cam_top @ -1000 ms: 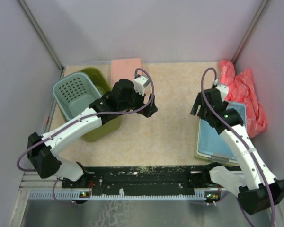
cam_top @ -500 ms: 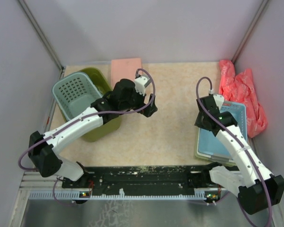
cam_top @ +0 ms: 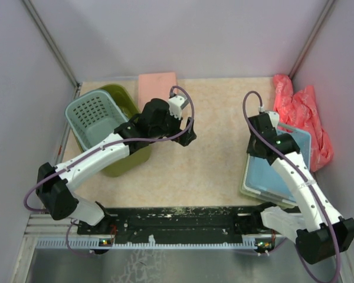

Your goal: Turn the large container upside down

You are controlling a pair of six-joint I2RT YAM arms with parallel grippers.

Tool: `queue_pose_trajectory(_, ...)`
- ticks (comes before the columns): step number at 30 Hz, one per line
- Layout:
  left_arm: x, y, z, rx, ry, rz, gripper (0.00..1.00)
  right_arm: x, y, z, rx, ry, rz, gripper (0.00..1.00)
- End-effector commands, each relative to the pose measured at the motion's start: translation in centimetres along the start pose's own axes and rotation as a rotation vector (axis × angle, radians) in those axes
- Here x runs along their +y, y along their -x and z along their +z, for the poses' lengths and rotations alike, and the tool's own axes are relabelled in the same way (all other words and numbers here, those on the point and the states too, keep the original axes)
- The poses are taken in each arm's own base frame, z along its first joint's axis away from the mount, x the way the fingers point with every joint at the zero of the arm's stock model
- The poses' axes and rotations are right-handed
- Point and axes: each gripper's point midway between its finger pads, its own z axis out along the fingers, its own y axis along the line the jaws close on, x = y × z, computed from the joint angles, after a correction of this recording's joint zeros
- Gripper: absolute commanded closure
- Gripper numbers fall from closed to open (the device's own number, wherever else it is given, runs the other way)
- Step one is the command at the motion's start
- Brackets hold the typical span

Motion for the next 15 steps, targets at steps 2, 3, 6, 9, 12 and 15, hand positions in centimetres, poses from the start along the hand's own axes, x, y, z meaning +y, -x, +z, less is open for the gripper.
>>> queue_pose_trajectory(2, -0.2, 0.4, 0.1, -0.016, -0.008, 0.012, 0.01, -1.6, 6.6, -6.0, -0.176, -0.026, -0.037, 1.00)
queue_pose_trajectory(3, -0.2, 0.5, 0.0, -0.020, -0.006, 0.013, 0.01, -1.7, 7.4, -6.8, -0.191, -0.025, -0.041, 1.00)
queue_pose_trajectory(6, 0.0, 0.7, -0.4, -0.027, 0.007, 0.013, 0.01, -1.3, 10.2, -9.3, -0.252, 0.014, -0.043, 1.00)
queue_pose_trajectory(9, 0.1, 0.9, -0.7, -0.027, 0.019, 0.013, 0.01, -0.2, 12.9, -11.3, -0.312, 0.068, -0.041, 1.00)
queue_pose_trajectory(12, 0.3, 0.9, -1.0, -0.013, 0.028, 0.004, 0.01, 1.3, 15.5, -12.7, -0.372, 0.135, -0.029, 1.00)
queue_pose_trajectory(15, 1.3, 1.2, -1.5, -0.008, 0.063, -0.045, 0.00, 4.0, 18.2, -14.5, -0.448, 0.275, -0.001, 1.00)
